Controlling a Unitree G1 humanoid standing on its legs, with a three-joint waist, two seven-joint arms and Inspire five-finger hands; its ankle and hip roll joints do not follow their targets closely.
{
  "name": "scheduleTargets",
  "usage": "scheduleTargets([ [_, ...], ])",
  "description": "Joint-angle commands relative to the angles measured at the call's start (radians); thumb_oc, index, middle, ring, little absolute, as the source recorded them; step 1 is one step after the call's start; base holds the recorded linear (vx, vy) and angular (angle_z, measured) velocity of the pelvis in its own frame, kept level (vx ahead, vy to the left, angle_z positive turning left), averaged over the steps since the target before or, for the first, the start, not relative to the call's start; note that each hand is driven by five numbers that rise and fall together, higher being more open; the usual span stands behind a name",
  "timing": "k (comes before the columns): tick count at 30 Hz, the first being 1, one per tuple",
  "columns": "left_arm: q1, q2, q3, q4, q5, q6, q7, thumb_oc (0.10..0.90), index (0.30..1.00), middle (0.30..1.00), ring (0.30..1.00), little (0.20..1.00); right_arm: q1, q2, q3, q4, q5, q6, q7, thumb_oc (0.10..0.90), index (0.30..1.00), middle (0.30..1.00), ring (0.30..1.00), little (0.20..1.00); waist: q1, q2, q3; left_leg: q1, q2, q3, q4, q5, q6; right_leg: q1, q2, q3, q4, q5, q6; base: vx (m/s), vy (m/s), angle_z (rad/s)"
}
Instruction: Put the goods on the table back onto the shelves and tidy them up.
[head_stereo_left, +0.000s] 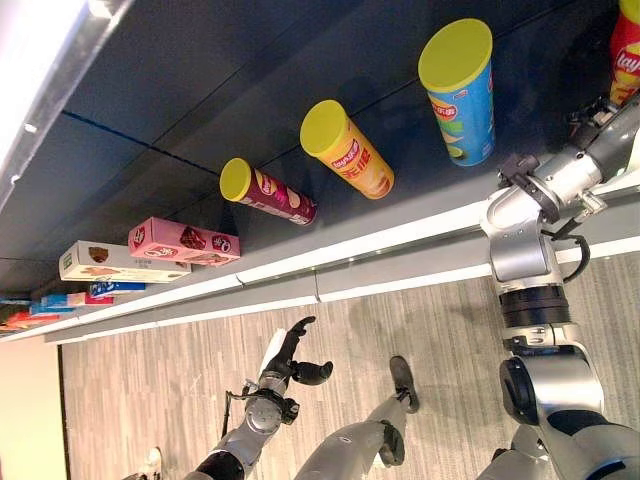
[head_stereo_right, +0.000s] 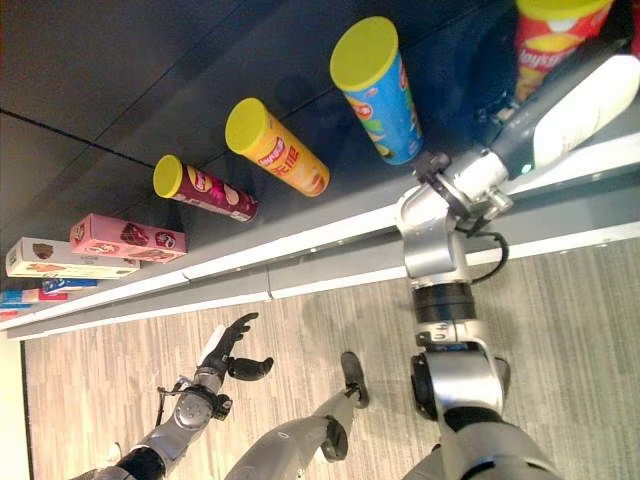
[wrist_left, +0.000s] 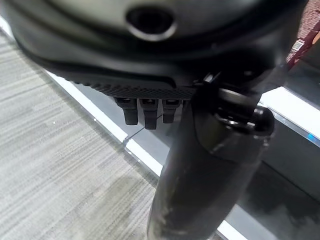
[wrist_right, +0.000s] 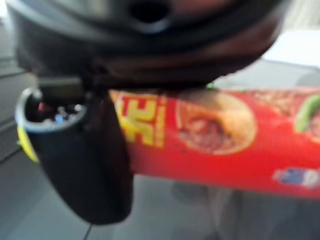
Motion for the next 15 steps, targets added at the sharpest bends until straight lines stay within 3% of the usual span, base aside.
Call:
scheduleTargets([
  [1,-0.01,0.126,-0.017,-0.057,0.044,-0.04,0.077,0.8,0.9,0.9,0.9,0.9,-0.122,-0.022,0.071,-0.067,-0.039,-0.076,-0.026,0.4,0.3,0.3,0.3,0.3,0.016,-0.045,-0.033,-0.047,0.08,-0.062,0.149,-0.181,-0.12,0.011,-0.088,-0.029,0.005,0.185,0.05,0.04,0.027,-0.02],
  [13,-0.008,0.134,-0.027,-0.09,0.097,-0.051,0.107,0.8,0.9,0.9,0.9,0.9,-0.121,-0.019,0.094,-0.075,-0.054,-0.084,-0.011,0.4,0.3,0.3,0.3,0.3,0.04,-0.04,-0.052,-0.063,0.06,-0.072,0.146,-0.188,-0.116,0.003,-0.096,-0.043,0.004,0.203,0.05,0.01,0.009,0.09],
  [14,-0.009,0.137,-0.026,-0.094,0.105,-0.051,0.108,0.8,0.9,0.9,0.9,0.9,-0.111,-0.019,0.1,-0.079,-0.058,-0.085,-0.001,0.8,0.9,0.9,0.9,0.9,0.039,-0.043,-0.054,-0.064,0.059,-0.073,0.146,-0.189,-0.115,0.003,-0.095,-0.044,0.004,0.202,0.05,0.02,-0.004,-0.03],
  [15,-0.007,0.138,-0.024,-0.096,0.108,-0.05,0.108,0.8,0.9,0.9,0.9,0.9,-0.104,-0.018,0.105,-0.082,-0.059,-0.086,0.004,0.8,0.9,0.9,0.9,0.9,0.038,-0.046,-0.055,-0.065,0.059,-0.073,0.147,-0.19,-0.114,0.003,-0.094,-0.045,0.004,0.202,0.05,0.0,0.0,0.0],
])
